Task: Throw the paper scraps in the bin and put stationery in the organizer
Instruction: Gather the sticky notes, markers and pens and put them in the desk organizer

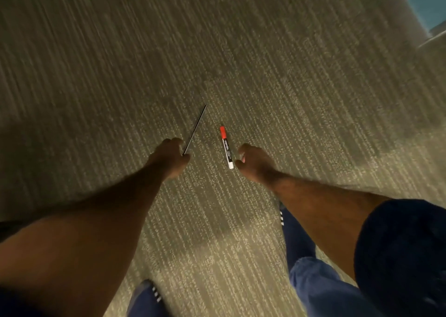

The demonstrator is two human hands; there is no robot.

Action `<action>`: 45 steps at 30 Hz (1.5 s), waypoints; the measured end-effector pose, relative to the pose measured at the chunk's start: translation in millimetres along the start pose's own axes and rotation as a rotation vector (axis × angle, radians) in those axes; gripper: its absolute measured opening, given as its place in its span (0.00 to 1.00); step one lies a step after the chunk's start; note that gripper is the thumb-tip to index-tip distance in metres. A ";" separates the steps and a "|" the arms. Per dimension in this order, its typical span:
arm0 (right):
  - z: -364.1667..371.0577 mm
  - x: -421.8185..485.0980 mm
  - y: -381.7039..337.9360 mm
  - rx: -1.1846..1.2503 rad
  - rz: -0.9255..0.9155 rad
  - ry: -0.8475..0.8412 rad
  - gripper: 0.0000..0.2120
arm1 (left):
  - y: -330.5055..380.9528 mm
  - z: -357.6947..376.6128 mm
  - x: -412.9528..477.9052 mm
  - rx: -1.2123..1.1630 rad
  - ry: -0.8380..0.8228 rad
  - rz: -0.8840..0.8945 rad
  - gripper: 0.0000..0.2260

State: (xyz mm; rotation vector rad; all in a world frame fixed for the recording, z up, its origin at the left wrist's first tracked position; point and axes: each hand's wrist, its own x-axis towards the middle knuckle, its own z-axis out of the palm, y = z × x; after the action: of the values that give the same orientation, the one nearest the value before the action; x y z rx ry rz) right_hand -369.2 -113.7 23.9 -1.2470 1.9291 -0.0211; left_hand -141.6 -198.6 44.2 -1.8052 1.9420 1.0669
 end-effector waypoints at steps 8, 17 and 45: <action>15.2 48.6 -17.9 0.003 0.060 0.057 0.12 | 4.6 10.4 46.2 -0.001 0.020 0.018 0.19; 30.6 84.0 -32.5 -0.015 0.064 0.058 0.23 | 28.0 27.4 96.4 -0.020 0.152 0.020 0.12; -76.4 8.5 -86.7 1.442 0.294 -0.114 0.09 | 98.3 -21.9 0.2 -0.772 -0.129 0.228 0.05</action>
State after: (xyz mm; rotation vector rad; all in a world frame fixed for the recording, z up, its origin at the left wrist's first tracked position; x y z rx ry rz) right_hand -354.1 -194.4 105.6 0.0112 1.3664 -0.9669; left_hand -228.7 -218.9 90.6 -1.7838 1.8157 2.1779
